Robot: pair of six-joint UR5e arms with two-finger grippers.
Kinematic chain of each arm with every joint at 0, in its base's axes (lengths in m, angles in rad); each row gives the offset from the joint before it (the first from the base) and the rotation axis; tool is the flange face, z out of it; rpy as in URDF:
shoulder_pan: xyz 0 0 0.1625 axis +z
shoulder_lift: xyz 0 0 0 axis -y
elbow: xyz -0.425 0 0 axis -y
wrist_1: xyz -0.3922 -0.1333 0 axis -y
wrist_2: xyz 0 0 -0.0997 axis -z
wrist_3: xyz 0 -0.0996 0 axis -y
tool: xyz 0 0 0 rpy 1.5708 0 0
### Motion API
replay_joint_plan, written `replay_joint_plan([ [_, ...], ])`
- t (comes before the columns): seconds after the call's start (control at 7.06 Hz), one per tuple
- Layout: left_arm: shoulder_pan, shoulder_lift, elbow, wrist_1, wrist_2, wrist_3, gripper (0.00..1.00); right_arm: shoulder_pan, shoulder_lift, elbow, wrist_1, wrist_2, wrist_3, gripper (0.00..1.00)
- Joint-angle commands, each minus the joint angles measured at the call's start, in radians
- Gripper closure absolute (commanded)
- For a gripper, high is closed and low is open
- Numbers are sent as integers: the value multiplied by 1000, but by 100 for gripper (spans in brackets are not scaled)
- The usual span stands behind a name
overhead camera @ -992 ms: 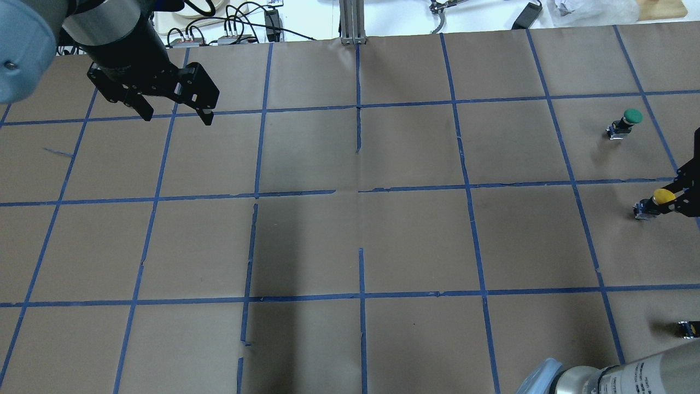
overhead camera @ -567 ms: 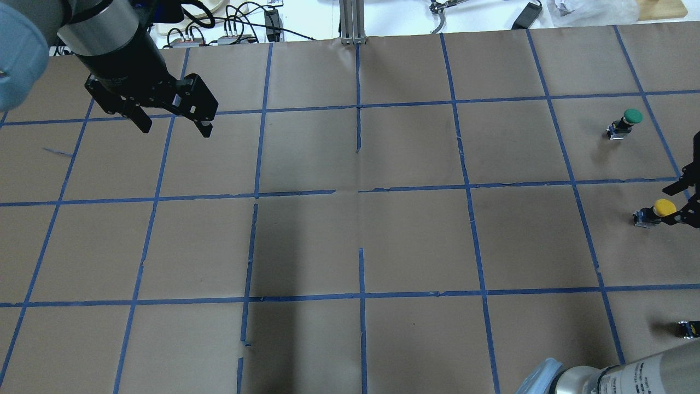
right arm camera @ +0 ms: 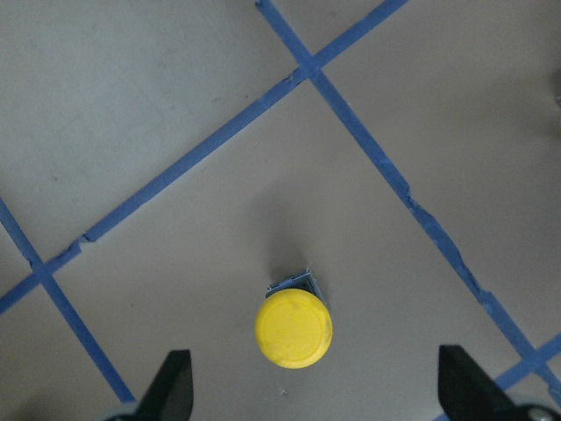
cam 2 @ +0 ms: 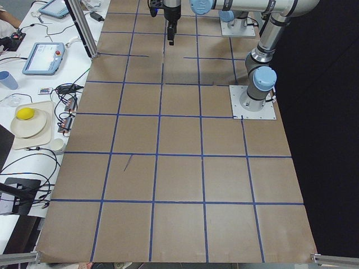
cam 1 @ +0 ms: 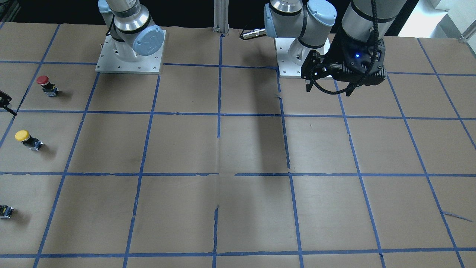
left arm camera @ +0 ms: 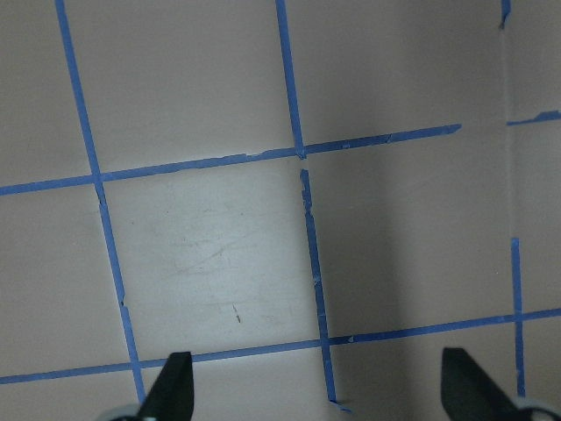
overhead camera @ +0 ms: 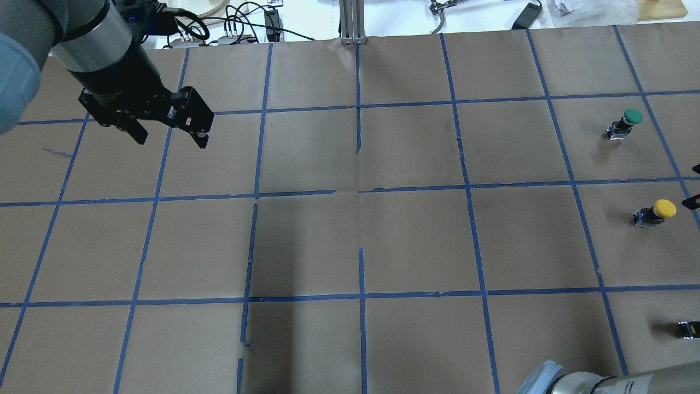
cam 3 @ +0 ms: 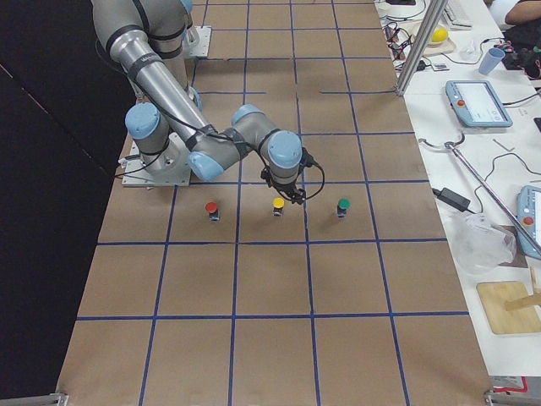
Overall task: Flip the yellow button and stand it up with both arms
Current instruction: 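Open the right gripper and raise it away from the standing button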
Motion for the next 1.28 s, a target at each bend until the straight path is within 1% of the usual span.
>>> replay_joint_plan([
  [0.0,0,-2,-4,9,3,-6,0,84,-115,-11,85,-104,422,0],
  [0.14,0,3,1,14,3,-9,0,171,-185,-19,171,-132,694,0],
  [0.28,0,-3,-2,49,6,-3,0,289,-247,-35,261,-131,1016,0],
  [0.42,0,-8,-4,66,6,2,0,419,-260,-68,314,-129,1286,0],
  [0.57,0,6,-5,56,9,2,0,544,-258,-129,376,-126,1518,0],
  [0.71,0,12,-4,54,11,1,0,641,-258,-193,439,-119,1671,0],
  [0.85,-6,14,-2,55,2,-7,0,730,-260,-230,460,-118,1796,0],
  [0.99,-9,18,-5,54,1,-10,0,802,-266,-238,460,-117,1882,0],
  [1.13,-14,24,-23,48,1,-19,0,815,-258,-223,463,-121,1874,0],
])
